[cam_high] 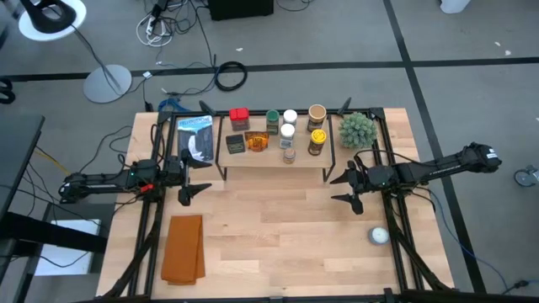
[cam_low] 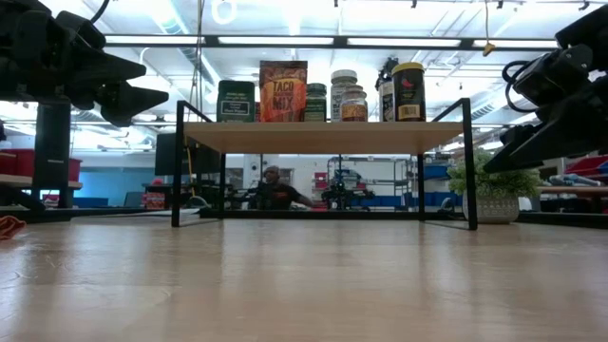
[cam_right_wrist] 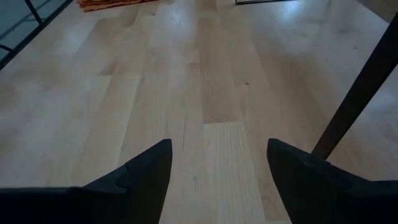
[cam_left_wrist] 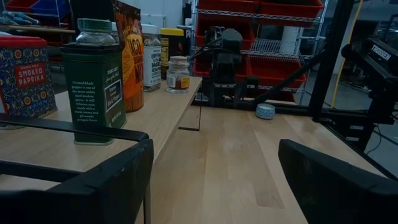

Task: Shelf spices
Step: Return to Home Position

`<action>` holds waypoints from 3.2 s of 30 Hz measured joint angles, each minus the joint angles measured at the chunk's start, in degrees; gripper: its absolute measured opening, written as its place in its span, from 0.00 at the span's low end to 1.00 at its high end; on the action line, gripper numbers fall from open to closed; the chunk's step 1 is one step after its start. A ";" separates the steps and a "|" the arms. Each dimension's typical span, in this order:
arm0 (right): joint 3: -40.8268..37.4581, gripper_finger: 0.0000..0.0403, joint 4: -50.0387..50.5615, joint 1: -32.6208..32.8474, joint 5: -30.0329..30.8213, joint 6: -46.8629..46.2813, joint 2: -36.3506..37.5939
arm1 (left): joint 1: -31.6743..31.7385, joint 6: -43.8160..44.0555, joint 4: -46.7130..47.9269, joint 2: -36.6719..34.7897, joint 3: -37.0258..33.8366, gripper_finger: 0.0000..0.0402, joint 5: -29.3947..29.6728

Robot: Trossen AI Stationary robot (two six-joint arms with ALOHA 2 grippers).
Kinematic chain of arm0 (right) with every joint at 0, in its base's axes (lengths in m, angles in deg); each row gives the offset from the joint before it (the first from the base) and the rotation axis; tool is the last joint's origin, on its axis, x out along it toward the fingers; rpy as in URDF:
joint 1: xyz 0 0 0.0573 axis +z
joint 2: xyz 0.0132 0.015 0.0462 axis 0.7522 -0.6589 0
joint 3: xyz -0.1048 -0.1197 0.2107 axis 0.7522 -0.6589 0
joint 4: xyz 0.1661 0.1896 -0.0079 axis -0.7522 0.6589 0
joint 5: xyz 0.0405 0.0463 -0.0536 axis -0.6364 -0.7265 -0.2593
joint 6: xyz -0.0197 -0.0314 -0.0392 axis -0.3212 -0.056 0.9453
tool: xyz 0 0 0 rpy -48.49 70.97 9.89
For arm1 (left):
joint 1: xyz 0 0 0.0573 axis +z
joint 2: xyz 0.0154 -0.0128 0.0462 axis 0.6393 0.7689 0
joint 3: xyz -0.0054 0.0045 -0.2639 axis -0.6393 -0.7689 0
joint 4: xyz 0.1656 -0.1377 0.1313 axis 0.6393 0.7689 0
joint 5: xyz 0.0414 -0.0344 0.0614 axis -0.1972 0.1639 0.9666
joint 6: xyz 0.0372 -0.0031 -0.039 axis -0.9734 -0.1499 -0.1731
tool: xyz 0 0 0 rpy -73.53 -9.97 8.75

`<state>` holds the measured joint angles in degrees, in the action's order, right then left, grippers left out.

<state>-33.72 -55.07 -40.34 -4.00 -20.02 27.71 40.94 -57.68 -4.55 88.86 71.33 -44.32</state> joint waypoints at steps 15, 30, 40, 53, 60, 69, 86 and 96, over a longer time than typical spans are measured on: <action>0.00 0.65 -0.01 0.00 0.00 0.00 0.00 | 0.01 0.00 0.00 -0.02 0.00 0.87 0.02; 0.04 0.65 -0.01 -0.01 -0.02 0.00 0.00 | 0.02 0.00 0.00 -0.02 0.00 0.87 0.02; 0.04 0.65 -0.02 -0.01 -0.01 0.00 0.00 | 0.02 0.00 0.00 -0.02 0.00 0.87 0.00; 0.04 0.66 0.00 -0.02 0.00 0.00 0.01 | 0.00 0.00 0.00 -0.01 0.00 0.87 0.02; 0.04 0.65 -0.02 -0.02 -0.01 0.00 0.00 | 0.02 0.01 0.00 -0.02 0.00 0.87 0.02; 0.04 0.65 -0.02 -0.02 -0.01 0.00 0.01 | 0.02 0.00 0.00 -0.02 0.00 0.87 0.02; 0.04 0.66 -0.02 -0.01 -0.02 0.00 0.00 | 0.02 0.02 0.00 -0.02 0.00 0.87 0.02; 0.04 0.65 -0.02 -0.02 0.00 0.00 0.02 | 0.00 0.00 0.00 0.00 0.00 0.87 0.02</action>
<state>-33.68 -55.09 -40.36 -4.00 -20.02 27.73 40.93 -57.68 -4.55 88.85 71.33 -44.31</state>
